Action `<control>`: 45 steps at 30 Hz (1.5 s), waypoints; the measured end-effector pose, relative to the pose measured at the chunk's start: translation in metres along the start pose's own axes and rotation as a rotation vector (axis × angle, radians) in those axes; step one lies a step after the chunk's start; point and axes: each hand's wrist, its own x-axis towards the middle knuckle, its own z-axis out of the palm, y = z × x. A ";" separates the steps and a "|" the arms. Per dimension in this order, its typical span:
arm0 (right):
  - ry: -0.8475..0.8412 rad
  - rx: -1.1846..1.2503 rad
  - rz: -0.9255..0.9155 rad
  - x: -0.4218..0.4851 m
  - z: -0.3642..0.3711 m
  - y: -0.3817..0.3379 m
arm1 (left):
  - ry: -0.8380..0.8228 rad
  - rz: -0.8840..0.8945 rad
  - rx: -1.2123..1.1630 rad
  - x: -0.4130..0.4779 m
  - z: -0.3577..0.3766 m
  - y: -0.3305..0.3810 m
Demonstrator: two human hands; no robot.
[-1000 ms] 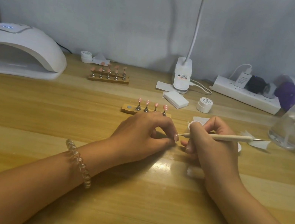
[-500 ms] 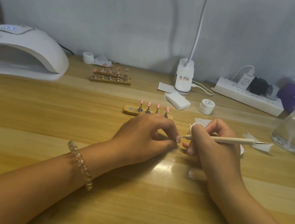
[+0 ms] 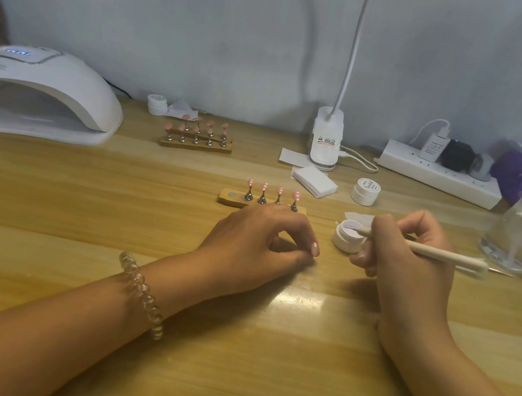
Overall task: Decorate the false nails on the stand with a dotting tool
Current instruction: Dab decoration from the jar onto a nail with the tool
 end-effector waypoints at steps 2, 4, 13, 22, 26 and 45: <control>0.031 -0.015 0.016 0.006 -0.005 0.002 | -0.003 -0.001 0.000 0.000 -0.001 0.000; 0.044 -0.036 0.054 0.011 -0.008 0.005 | -0.004 -0.002 0.002 0.000 -0.001 -0.001; 0.015 -0.241 0.041 0.019 -0.010 0.015 | -0.010 -0.030 0.044 0.000 0.000 -0.001; 0.034 -0.304 0.028 0.026 -0.009 0.019 | -0.003 -0.045 0.068 0.000 0.002 0.000; 0.029 -0.312 0.026 0.025 -0.009 0.019 | -0.001 -0.042 0.064 0.000 0.002 0.000; -0.010 -0.327 -0.007 0.025 -0.010 0.020 | -0.010 -0.017 0.058 0.000 0.001 0.000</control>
